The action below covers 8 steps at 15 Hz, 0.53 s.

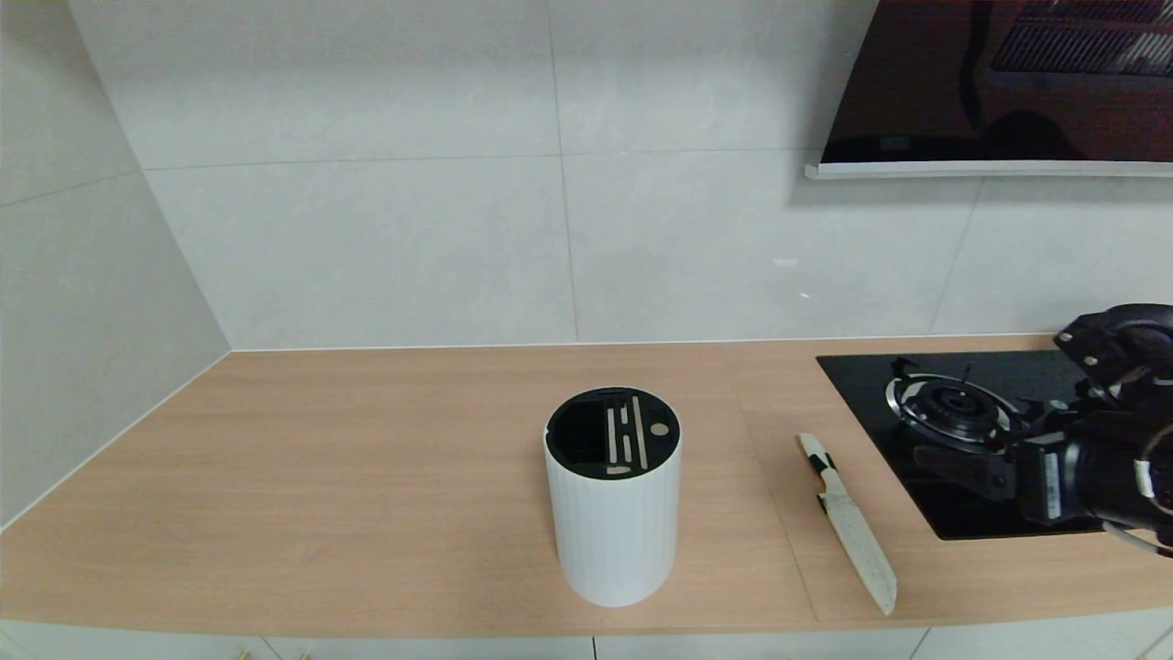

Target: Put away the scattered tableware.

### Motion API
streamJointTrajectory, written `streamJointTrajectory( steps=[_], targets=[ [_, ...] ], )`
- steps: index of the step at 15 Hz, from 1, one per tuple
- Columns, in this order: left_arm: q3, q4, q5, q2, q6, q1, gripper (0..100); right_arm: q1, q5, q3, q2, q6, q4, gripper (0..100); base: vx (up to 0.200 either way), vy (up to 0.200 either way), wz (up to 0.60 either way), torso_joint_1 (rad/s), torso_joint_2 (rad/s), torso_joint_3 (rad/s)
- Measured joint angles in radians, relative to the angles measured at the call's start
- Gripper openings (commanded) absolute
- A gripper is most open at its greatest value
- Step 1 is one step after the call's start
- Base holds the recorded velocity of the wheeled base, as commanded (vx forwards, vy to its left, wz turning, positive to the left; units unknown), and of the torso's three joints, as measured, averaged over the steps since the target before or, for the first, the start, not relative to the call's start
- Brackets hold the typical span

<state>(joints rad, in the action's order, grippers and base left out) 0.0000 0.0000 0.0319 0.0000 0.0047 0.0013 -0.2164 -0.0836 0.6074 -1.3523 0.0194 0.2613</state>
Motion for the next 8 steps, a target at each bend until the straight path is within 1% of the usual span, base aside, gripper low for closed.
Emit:
streamJointTrajectory(
  steps=[2,8],
  targets=[
    [0.000,0.000,0.000,0.000,0.000,0.000,100,-0.004,0.031,0.021,-0.120,-0.002,0.086,100,0.000,0.000,0.00,0.000,0.00,0.000],
    [0.000,0.000,0.000,0.000,-0.002,0.000,100,-0.006,0.056,0.053,-0.400,-0.006,0.228,100,0.000,0.000,0.00,0.000,0.00,0.000]
  ],
)
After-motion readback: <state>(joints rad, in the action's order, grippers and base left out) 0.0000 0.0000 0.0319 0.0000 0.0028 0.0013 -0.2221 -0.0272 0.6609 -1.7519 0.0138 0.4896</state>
